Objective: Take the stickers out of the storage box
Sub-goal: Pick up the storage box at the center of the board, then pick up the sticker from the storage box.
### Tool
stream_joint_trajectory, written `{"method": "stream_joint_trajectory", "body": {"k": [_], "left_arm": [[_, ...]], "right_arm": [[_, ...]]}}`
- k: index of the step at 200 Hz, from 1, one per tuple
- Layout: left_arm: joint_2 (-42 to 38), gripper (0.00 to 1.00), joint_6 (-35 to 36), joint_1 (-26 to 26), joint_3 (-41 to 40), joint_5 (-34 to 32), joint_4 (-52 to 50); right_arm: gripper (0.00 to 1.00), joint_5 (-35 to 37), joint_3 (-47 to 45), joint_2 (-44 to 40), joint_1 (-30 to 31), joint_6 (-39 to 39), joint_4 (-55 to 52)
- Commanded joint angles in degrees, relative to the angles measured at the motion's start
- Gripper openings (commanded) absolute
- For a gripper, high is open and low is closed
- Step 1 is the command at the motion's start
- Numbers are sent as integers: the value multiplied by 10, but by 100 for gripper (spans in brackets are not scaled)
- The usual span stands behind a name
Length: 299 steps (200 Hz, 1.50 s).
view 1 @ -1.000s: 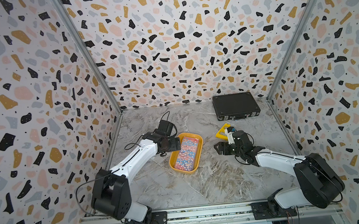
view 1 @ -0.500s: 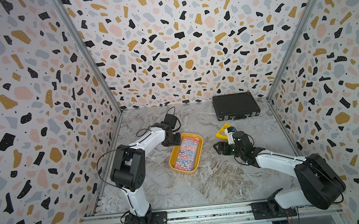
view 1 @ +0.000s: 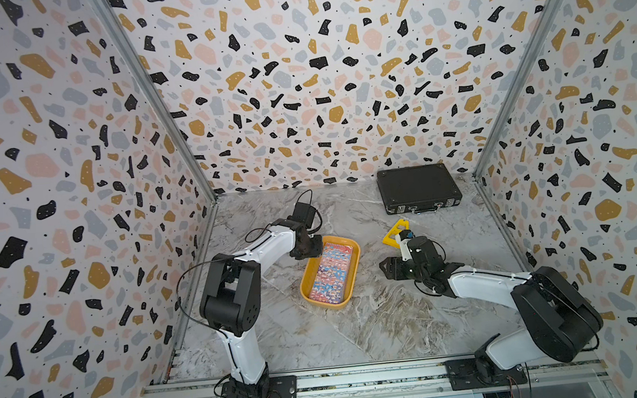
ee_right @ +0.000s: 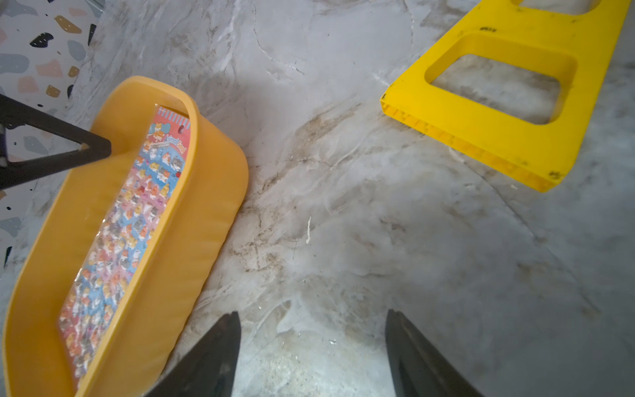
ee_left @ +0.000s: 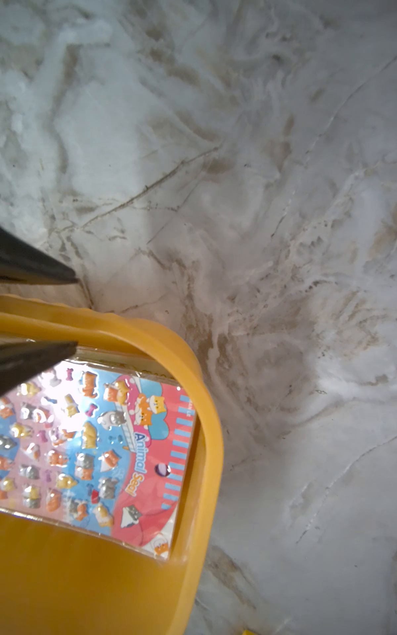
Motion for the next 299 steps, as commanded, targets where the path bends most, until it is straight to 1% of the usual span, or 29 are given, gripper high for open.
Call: {"method": "stream_joint_trajectory", "body": {"k": [1, 11, 23, 37, 62, 78, 94, 108, 116, 127, 137, 154, 162, 174, 183, 204, 220, 241, 262, 281, 299], "left_arm": [[5, 15, 4, 1, -1, -9, -5], [4, 9, 4, -1, -3, -9, -2], [2, 6, 5, -5, -3, -17, -1], [-1, 0, 5, -12, -4, -31, -3], [-11, 0, 0, -24, -6, -55, 0], [-29, 0, -16, -28, -18, -59, 21], [-62, 0, -58, -32, -54, -63, 73], [-95, 0, -95, -40, -92, -65, 134], [-111, 0, -113, -48, -111, -76, 161], [-128, 0, -125, -64, -135, -95, 201], [-139, 0, -139, -75, -149, -115, 217], [-154, 0, -162, -85, -182, -131, 290], [-161, 0, -172, -88, -201, -142, 322], [-170, 0, -182, -93, -233, -148, 376], [-175, 0, -189, -97, -249, -157, 402], [-184, 0, -172, -114, -269, -190, 445], [-192, 0, -166, -119, -290, -199, 479], [-210, 0, -151, -128, -312, -222, 509], [-223, 0, -129, -142, -316, -260, 507], [-230, 0, -111, -153, -319, -280, 511], [-231, 0, -104, -160, -320, -285, 514]], "right_arm": [[71, 21, 6, -13, 3, -20, -1], [71, 26, 2, -15, 3, -22, 3], [71, 32, -2, -19, 3, -22, 7], [71, 39, -4, -22, 3, -21, 8], [71, 53, -4, -29, 3, -22, -1], [71, 76, 3, -39, 3, -22, -25], [71, 116, 15, -69, 2, -14, -77], [72, 138, 46, -108, 2, 22, -176], [72, 124, 60, -131, 1, 33, -211], [71, 92, 71, -164, 1, 46, -230], [70, 66, 78, -191, 1, 61, -235], [66, 27, 85, -226, 2, 83, -236], [63, -9, 84, -231, 5, 92, -220], [59, -65, 85, -218, 16, 104, -191], [56, -92, 96, -199, 32, 105, -189], [51, -105, 124, -146, 77, 81, -203], [49, -100, 138, -118, 101, 69, -201], [48, -81, 159, -84, 108, 61, -214], [48, -42, 192, -49, 108, 44, -256], [49, -24, 209, -24, 109, 30, -257], [50, -11, 239, 8, 108, 17, -277]]}}
